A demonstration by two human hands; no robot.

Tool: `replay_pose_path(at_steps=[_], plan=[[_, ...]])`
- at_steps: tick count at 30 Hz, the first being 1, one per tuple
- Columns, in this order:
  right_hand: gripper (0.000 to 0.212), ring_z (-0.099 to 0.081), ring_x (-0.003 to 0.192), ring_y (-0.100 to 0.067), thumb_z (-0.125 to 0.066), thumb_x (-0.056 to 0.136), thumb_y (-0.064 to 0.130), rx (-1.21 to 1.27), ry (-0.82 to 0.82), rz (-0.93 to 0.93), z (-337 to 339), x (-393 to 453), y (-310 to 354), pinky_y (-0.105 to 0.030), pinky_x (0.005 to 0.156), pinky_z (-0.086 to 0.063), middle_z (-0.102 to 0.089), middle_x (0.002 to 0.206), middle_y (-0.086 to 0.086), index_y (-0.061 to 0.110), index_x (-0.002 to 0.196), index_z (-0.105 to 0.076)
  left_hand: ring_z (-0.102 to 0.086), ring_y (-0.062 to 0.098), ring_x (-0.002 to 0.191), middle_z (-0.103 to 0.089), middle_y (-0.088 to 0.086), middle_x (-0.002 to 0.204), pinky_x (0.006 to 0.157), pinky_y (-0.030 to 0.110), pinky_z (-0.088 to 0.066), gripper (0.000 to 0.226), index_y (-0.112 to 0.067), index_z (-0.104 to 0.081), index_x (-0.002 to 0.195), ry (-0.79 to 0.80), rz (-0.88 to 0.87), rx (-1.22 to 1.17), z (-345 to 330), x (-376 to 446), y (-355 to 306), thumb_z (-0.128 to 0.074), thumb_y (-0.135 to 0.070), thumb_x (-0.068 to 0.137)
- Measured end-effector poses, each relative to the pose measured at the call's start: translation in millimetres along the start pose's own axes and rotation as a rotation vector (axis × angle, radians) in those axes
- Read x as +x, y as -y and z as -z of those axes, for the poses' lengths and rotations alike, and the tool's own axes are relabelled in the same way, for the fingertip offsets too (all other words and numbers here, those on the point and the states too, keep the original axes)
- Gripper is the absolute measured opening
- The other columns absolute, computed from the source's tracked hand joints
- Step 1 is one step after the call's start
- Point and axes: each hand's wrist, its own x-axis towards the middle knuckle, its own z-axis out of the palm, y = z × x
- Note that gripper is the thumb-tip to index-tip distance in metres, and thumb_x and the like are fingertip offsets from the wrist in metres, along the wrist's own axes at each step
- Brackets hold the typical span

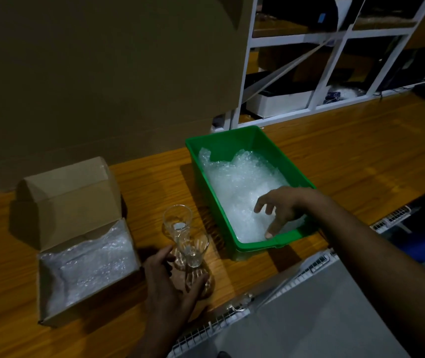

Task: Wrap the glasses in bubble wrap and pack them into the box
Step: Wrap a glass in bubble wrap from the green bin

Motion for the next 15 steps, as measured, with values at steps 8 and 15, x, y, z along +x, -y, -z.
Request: replay_pose_path(at_steps=[8,15], plan=[[0.028,-0.067,0.095,-0.018,-0.066,0.088,0.005,-0.021,-0.225,0.039,-2.9,0.0,-8.9,-0.036,0.085,-0.056,-0.074,0.112,0.000,0.024,0.105,-0.078,-0.048,0.010,0.094,-0.045,0.004,0.112,0.078,0.016,-0.041,0.077,-0.022,-0.039,0.135,-0.024,0.011,-0.039,3.3,9.8,-4.6,-0.080,-0.037,0.071],[0.013,-0.063,0.094,-0.012,-0.068,0.091,0.022,0.585,-0.499,0.154,20.3,-32.8,-27.7,-0.033,0.080,-0.050,-0.069,0.101,0.010,0.030,0.081,-0.070,-0.054,0.016,0.097,-0.051,0.002,0.109,0.079,0.029,-0.046,0.045,-0.031,-0.042,0.130,-0.047,0.039,-0.112,10.1,24.2,-18.5,-0.059,-0.041,0.090]])
